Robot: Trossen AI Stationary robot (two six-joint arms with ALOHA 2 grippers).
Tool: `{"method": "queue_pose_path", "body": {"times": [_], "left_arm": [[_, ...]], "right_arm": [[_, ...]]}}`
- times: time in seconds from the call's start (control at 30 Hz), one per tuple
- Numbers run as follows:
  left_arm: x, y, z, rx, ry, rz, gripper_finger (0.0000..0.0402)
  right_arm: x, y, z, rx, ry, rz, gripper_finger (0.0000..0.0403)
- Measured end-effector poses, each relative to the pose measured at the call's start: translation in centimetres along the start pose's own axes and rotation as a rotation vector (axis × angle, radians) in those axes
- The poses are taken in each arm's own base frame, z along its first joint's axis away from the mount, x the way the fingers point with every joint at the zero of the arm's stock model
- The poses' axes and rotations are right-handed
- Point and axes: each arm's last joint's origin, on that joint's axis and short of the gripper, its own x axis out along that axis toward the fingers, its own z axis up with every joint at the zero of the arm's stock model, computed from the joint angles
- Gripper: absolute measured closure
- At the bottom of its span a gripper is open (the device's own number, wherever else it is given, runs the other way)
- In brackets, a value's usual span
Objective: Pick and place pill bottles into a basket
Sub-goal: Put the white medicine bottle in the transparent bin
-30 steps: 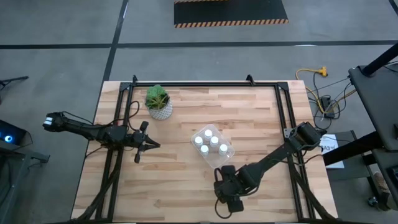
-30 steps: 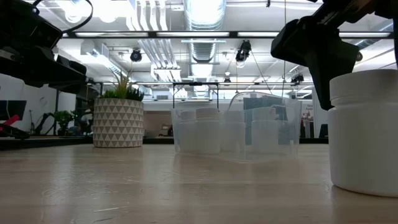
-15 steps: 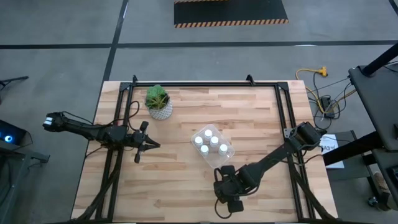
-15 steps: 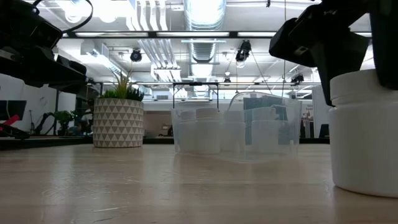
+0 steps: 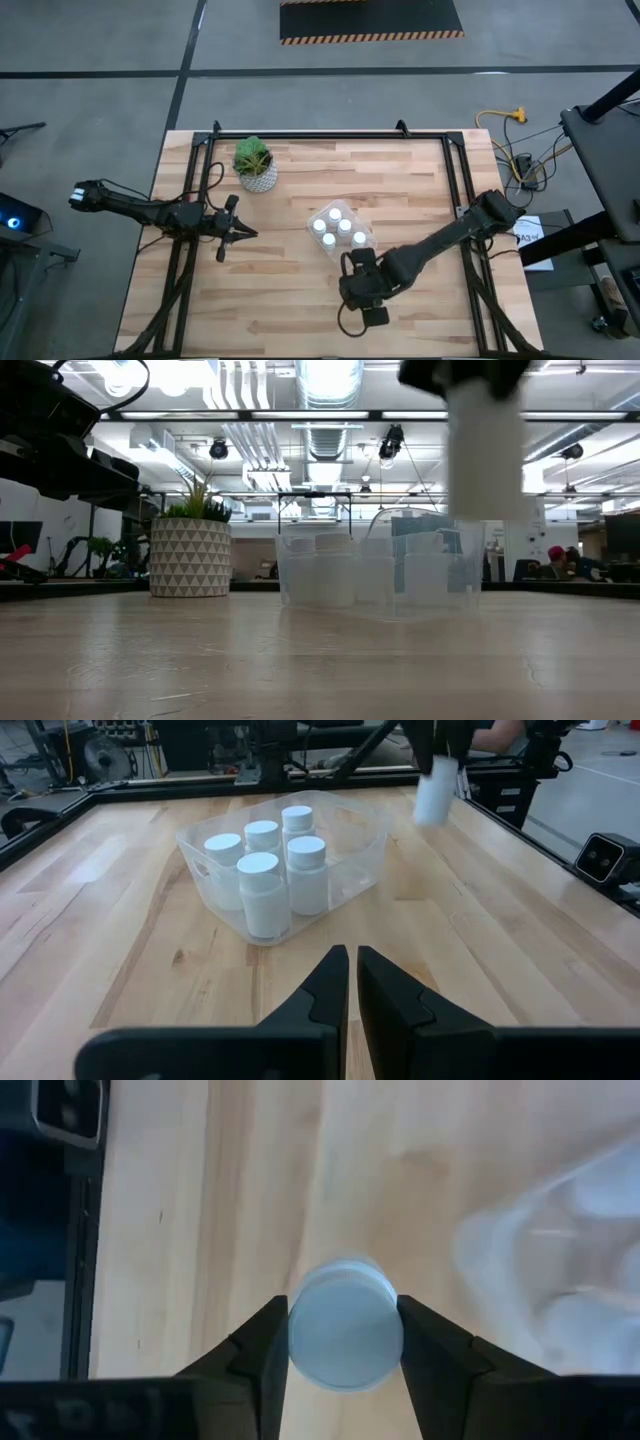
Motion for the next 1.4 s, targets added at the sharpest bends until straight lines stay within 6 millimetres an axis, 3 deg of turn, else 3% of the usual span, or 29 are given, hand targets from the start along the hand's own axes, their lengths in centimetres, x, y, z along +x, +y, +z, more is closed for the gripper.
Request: {"method": "queue_pose_path", "body": {"times": [0.23,0.43,0.7,1.4], "left_arm": [[0.0,0.0,0.0,0.002,0.001,-0.001,0.0393],[0.1,0.0,-0.1,0.003,0.010,0.000,0.0393],[0.3,0.0,-0.3,0.006,0.037,0.000,0.0393],[0.4,0.0,-0.5,0.007,0.051,0.001,0.0393]], "right_arm": [[-5.6,-2.6,2.2,-0.023,-0.094,-0.121,0.0263],[-6.9,-6.0,3.7,-0.010,-0.130,-0.147,0.0263],[-4.8,-9.4,3.5,0.003,-0.061,-0.176,0.0263],[1.0,-10.6,1.8,-0.038,-0.008,-0.050,0.0263]]}}
